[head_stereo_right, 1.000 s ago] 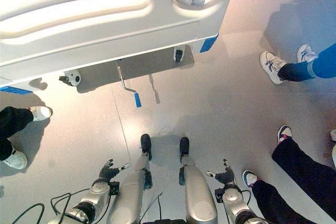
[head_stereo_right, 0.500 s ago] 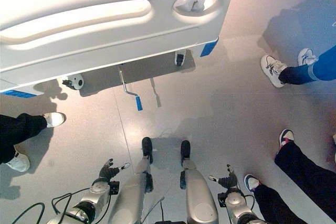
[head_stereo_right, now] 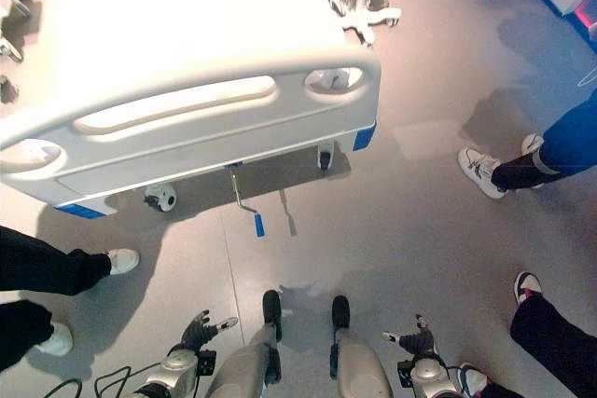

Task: Raise the hospital bed

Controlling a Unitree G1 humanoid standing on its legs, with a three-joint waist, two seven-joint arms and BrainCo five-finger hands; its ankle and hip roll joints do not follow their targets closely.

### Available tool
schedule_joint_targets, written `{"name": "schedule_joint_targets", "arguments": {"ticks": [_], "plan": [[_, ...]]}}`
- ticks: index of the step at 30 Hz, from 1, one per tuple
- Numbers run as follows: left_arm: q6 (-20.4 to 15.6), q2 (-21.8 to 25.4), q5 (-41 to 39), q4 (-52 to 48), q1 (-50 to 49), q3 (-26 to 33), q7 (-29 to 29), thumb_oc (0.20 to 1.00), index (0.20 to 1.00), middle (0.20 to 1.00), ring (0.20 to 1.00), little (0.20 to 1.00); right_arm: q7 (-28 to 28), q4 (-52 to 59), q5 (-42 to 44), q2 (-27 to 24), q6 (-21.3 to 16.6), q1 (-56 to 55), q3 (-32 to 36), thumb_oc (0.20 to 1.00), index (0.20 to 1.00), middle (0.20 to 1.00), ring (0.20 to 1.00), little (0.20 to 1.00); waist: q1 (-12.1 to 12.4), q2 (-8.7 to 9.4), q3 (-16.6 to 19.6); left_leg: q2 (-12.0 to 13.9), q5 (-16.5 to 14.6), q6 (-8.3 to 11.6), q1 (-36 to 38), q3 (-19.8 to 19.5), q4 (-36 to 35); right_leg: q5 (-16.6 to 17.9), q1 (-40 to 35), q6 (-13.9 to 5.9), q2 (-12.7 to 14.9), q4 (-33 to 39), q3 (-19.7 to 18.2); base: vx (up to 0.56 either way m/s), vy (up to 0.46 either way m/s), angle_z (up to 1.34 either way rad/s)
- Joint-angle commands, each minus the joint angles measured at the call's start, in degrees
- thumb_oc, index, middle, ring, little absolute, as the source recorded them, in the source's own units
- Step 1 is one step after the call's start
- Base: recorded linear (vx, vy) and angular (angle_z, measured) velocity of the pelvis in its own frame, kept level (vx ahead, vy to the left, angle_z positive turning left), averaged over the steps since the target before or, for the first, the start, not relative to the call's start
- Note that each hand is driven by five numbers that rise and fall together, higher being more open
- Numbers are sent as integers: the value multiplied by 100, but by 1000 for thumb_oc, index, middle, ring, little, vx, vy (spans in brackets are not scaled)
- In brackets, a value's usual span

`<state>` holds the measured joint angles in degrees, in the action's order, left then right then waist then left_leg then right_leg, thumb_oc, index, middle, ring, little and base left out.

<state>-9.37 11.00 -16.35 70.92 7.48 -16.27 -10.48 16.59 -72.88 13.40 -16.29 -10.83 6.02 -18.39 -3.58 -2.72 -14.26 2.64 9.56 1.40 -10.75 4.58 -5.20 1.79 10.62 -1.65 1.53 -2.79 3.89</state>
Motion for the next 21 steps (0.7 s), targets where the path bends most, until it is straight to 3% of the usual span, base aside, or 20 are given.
{"name": "schedule_joint_targets", "arguments": {"ticks": [1,10,21], "plan": [[-142,-114,363,112,171,-21,167,1000,1000,1000,1000,1000,-107,-84,-128,23,142,-38,119,1000,1000,1000,1000,1000,67,189,16,-402,-460,-1,513,35,20,362,172,-462,228,-100,-61,89,-42,4],[-92,-200,561,286,-134,59,462,1000,1000,1000,1000,1000,-283,-315,-298,120,242,-219,258,1000,1000,1000,1000,1000,94,173,524,-370,-547,15,923,22,20,225,-331,-458,202,-35,40,63,-47,6],[-29,-212,192,482,-517,464,942,1000,1000,1000,1000,1000,-539,-500,-241,238,287,-467,522,1000,1000,1000,1000,1000,131,233,1092,-343,-706,11,1398,3,88,108,-898,-411,128,83,57,60,-44,2]]}}
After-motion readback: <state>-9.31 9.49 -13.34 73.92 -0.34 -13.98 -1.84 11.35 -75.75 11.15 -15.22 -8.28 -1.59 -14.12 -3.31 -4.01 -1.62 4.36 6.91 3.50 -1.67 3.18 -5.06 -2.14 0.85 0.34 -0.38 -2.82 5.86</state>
